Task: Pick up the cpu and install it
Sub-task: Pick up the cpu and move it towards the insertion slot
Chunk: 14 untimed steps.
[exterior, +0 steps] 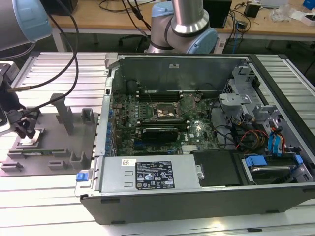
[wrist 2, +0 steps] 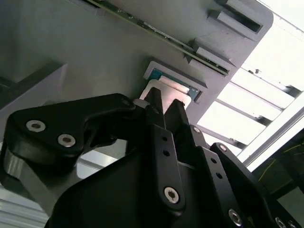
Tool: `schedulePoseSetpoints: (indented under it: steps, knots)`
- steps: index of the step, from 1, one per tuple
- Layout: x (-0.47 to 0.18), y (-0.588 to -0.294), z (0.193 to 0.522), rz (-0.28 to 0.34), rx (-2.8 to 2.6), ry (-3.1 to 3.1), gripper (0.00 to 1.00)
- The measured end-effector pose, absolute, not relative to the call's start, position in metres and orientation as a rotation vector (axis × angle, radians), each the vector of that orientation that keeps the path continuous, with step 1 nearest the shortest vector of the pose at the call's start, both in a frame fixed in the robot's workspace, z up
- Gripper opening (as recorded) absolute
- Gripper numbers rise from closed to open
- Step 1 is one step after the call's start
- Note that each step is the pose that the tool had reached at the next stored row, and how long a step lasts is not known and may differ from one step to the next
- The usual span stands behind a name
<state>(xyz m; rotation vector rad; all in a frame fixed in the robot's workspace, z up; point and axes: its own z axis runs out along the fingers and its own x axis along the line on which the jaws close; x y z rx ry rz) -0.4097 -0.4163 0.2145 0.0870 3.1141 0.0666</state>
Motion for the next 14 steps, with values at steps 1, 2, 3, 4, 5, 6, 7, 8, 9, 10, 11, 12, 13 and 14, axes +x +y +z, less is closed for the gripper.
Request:
schedulePoseSetpoints:
  steps: [1, 2, 3, 4, 5, 6, 7, 8, 9, 10, 11, 12, 13, 14]
  knots:
    - [-0.4097, -0.4163, 0.2145, 0.067, 0.087, 3.114, 0.29]
    - [-0.4097, -0.4163, 0.2145, 0.067, 0.087, 3.114, 0.36]
    - [-0.4097, -0.4163, 0.2146, 0.067, 0.087, 3.114, 0.42]
    - [-0.4097, -0.4163, 0.2146, 0.067, 0.087, 3.114, 0.47]
    - [-0.4097, -0.4163, 0.2146, 0.067, 0.087, 3.114, 0.54]
    - [-0.4097, -0.4164, 0.2146, 0.067, 0.087, 3.114, 0.60]
    - [-0.4097, -0.4163, 0.2144, 0.067, 0.087, 3.114, 0.60]
    - [-0.4097, -0.4163, 0.2131, 0.067, 0.087, 3.114, 0.60]
    - [-0.4097, -0.4162, 0.2116, 0.067, 0.087, 3.114, 0.60]
    - [-0.4097, -0.4158, 0.2086, 0.067, 0.087, 3.114, 0.60]
    - [-0.4097, -0.4153, 0.2072, 0.067, 0.087, 3.114, 0.60]
    - [-0.4097, -0.4153, 0.2072, 0.067, 0.087, 3.114, 0.60]
    - [-0.4098, -0.4153, 0.2071, 0.067, 0.087, 3.114, 0.60]
    - [-0.4097, -0.4153, 0.2061, 0.067, 0.087, 3.114, 0.60]
